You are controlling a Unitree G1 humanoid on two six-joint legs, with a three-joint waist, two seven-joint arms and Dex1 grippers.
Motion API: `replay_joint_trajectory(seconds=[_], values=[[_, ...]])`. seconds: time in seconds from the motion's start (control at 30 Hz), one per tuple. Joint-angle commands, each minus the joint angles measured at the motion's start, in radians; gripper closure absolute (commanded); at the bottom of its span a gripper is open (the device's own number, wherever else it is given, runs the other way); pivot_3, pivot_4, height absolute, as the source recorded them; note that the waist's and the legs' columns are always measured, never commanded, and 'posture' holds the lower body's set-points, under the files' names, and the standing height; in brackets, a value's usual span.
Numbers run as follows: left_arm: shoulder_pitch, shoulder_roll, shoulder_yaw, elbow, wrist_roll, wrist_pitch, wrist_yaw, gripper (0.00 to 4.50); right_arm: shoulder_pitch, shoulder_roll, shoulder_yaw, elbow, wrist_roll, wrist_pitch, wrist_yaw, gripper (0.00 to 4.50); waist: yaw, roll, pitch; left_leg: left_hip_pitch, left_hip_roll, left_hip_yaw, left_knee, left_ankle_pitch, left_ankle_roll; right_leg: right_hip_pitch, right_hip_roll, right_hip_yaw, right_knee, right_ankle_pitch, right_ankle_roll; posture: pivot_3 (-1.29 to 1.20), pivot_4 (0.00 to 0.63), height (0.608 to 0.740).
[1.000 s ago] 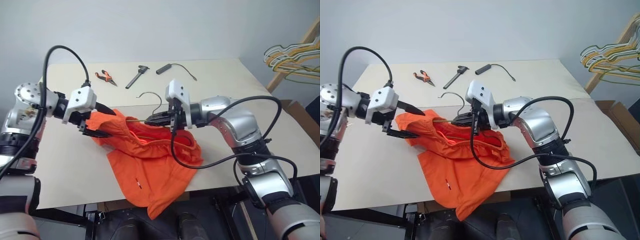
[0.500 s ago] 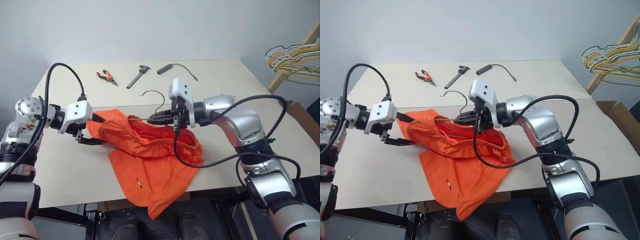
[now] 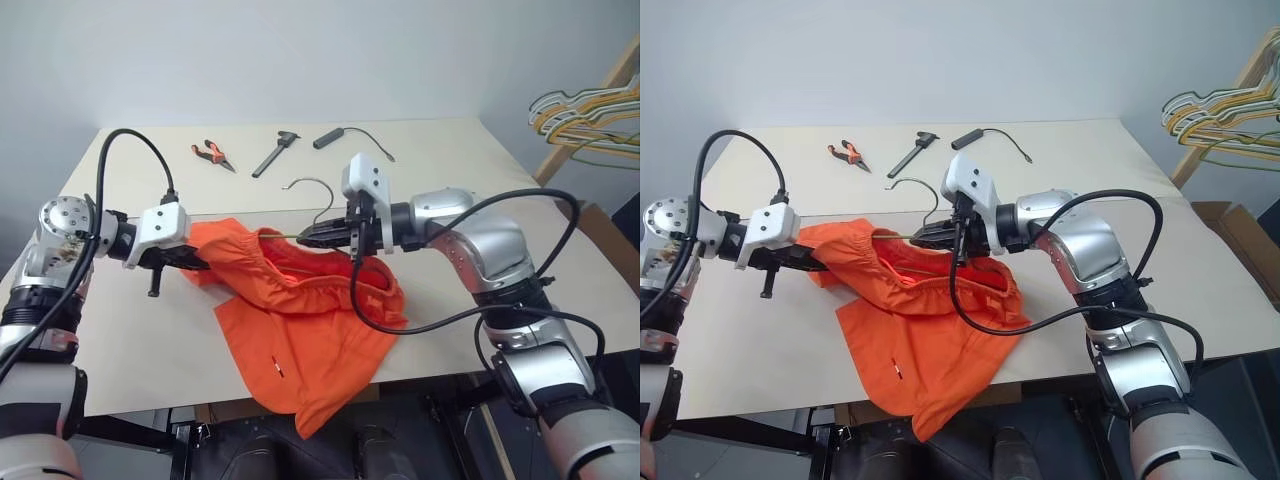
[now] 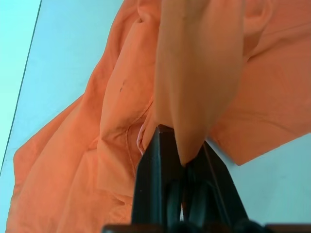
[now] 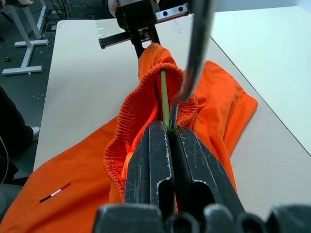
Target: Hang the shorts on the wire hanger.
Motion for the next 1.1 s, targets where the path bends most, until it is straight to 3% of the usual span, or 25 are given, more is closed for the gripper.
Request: replay_joint_trajectory(seconds=[0.03, 0.5, 1.1], values=[[-0.035, 0.035, 0.039, -0.014, -0.011, 0.004, -0.022, 4.48, 0.006, -0.02, -0.025, -0.029, -0.011, -0.02, 0.001, 4.5, 0.0, 0.0, 0.0, 0.0, 0.0, 0.0, 0.0, 0.0, 0.0, 0.0, 0.0, 0.0, 0.0, 0.0, 0.0, -0.04, 0.056, 0.74], [-0.048, 0.06, 0.075, -0.033, -0.019, 0.044, -0.034, 4.48, 0.066, -0.06, 0.016, -0.052, -0.1, -0.097, 0.016, 4.5, 0.0, 0.0, 0.0, 0.0, 0.0, 0.0, 0.0, -0.002, 0.003, 0.0, 0.0, 0.0, 0.0, 0.0, 0.0, -0.03, 0.06, 0.74], [0.013, 0.047, 0.048, -0.04, 0.034, -0.026, -0.007, 4.48, -0.032, -0.088, -0.065, -0.052, -0.012, 0.027, 0.05, 4.5, 0.0, 0.0, 0.0, 0.0, 0.0, 0.0, 0.0, -0.002, 0.004, 0.0, 0.0, 0.0, 0.0, 0.0, 0.0, -0.06, 0.061, 0.74]])
